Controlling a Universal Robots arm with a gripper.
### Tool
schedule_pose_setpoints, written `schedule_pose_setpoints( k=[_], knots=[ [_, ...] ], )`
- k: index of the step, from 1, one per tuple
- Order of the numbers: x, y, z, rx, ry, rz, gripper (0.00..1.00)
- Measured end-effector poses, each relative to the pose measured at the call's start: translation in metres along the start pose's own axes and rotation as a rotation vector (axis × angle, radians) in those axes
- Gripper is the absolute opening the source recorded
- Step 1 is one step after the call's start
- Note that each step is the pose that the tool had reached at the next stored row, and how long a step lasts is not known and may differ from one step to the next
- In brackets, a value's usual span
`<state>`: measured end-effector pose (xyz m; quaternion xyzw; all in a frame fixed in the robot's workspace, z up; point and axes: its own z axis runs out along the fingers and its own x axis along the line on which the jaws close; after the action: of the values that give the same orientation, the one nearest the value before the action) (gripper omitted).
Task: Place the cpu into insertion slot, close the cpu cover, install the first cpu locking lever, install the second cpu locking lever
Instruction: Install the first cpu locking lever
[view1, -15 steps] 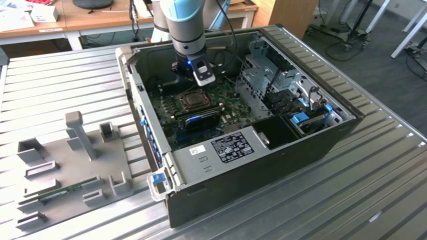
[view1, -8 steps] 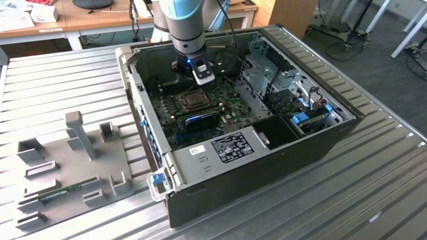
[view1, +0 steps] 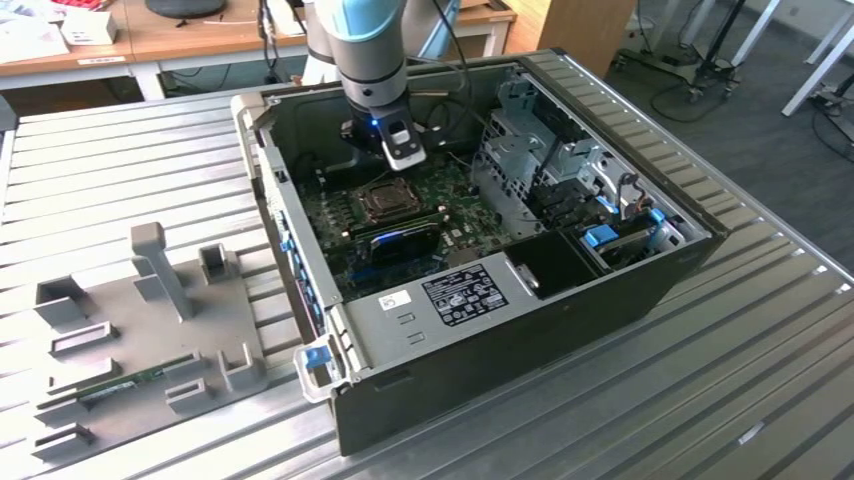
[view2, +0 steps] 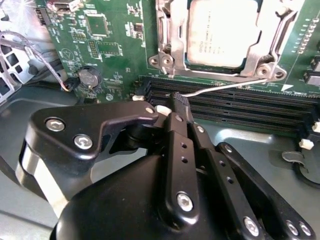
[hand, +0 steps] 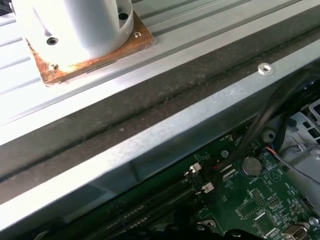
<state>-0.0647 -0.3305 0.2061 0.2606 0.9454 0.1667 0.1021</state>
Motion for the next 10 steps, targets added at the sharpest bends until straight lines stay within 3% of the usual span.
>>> schedule_pose_setpoints(
  k=[10],
  knots=[
    [0.0018, -0.0018, 0.0001, -0.0054, -0.0009, 0.003, 0.1]
  ],
)
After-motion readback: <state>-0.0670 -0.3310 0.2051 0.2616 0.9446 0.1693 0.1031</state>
